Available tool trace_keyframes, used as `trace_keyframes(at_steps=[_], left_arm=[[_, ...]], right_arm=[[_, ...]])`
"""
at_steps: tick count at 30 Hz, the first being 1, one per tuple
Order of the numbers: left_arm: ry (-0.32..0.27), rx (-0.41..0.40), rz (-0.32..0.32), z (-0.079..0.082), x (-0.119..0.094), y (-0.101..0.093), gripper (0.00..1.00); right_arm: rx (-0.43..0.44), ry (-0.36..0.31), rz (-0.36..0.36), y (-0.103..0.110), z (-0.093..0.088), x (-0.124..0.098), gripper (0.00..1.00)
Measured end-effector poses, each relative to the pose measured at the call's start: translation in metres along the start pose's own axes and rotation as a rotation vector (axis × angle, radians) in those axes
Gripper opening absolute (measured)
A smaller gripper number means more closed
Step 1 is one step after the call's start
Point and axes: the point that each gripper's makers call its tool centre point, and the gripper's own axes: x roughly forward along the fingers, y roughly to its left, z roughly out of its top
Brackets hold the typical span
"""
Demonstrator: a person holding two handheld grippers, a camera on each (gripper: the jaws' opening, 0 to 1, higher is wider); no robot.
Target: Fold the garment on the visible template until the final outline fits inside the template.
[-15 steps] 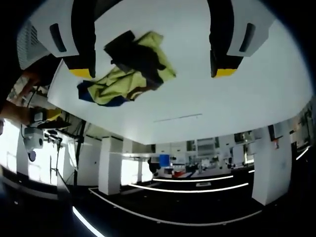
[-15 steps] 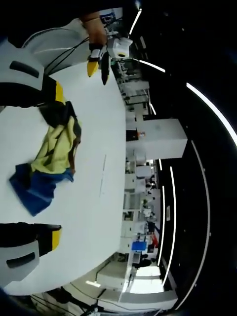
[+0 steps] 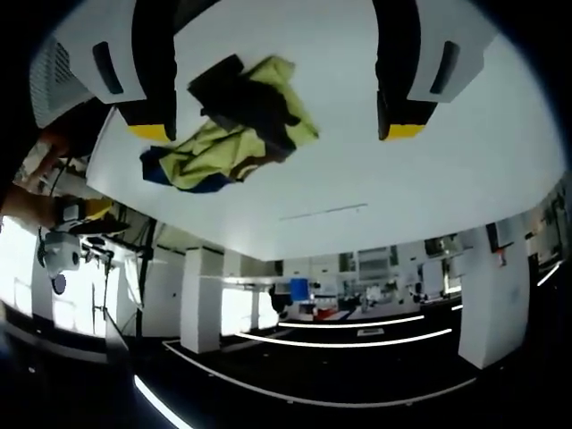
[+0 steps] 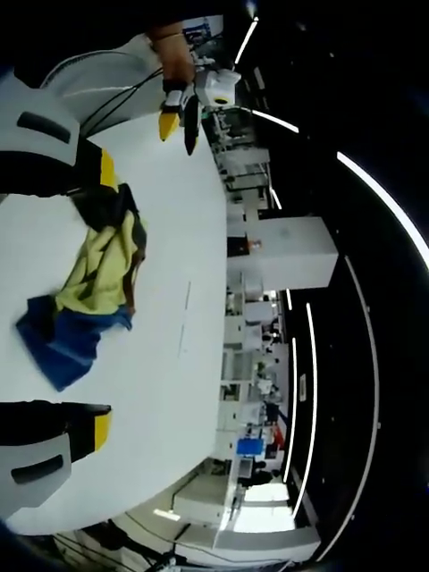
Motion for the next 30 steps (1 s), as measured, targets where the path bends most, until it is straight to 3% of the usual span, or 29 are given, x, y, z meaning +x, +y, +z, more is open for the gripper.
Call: trace_keyframes(at_steps=[15, 30], left_arm=[[-0.009, -0.028, -0.001, 0.003, -0.001, 0.001, 0.81], [0.035, -0.038, -0.014, -0.003, 0.012, -0.003, 0.74]], right_arm=[[0.001, 0.024, 0.019, 0.001, -0.006, 0.005, 0.90], [0.010, 0.093, 0.034, -0.002, -0.018, 0.020, 0.81]])
